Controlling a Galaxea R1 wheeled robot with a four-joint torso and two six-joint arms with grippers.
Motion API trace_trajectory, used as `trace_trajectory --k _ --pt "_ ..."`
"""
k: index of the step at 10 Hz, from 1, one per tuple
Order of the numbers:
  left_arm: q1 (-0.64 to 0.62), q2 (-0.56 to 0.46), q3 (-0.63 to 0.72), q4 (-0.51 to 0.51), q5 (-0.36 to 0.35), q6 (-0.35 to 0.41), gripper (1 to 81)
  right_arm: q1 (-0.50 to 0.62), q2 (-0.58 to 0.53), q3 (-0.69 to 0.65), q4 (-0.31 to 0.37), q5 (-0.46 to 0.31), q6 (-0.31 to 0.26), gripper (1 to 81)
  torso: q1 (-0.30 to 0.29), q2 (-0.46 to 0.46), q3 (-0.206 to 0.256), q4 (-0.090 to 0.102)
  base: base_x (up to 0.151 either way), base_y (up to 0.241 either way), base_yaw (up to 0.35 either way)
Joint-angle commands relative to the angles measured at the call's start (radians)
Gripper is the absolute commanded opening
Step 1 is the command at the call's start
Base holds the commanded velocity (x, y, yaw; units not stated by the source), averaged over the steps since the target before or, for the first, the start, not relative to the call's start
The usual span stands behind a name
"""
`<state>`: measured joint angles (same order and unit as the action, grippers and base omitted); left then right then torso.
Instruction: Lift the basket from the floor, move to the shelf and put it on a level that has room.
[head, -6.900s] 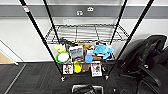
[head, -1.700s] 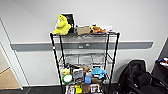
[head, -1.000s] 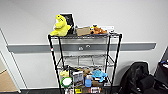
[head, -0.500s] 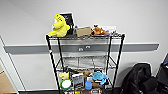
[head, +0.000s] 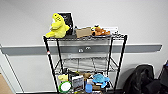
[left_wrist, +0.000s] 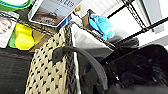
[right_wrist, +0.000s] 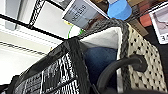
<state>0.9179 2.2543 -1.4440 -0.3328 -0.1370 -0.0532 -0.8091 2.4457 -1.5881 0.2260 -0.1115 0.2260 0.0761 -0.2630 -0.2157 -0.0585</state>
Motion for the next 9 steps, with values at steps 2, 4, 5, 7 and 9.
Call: trace_trajectory --k 2,4,5,7,9 --pt "-0.112 -0.024 0.073 0.028 0.002 0.001 1.0 0.124 -0.003 0.079 -0.01 -0.004 -0.014 1.0 0.0 0.0 0.0 0.0 0.102 0.0 0.0" --pt "-0.107 -0.024 0.074 0.028 0.0 0.001 1.0 0.124 -0.005 0.079 -0.008 -0.004 -0.013 1.0 0.0 0.0 0.0 0.0 0.102 0.0 0.0" --pt "-0.107 -0.024 0.074 0.028 0.002 0.001 1.0 0.123 -0.003 0.077 -0.008 -0.002 -0.014 1.0 0.0 0.0 0.0 0.0 0.102 0.0 0.0" --pt "-0.107 -0.021 0.074 0.029 0.002 0.001 1.0 0.118 -0.005 0.073 -0.01 0.0 -0.014 1.0 0.0 0.0 0.0 0.0 0.102 0.0 0.0" --pt "-0.107 -0.021 0.074 0.028 0.001 0.001 1.0 0.118 -0.005 0.073 -0.008 0.0 -0.014 1.0 0.0 0.0 0.0 0.0 0.102 0.0 0.0"
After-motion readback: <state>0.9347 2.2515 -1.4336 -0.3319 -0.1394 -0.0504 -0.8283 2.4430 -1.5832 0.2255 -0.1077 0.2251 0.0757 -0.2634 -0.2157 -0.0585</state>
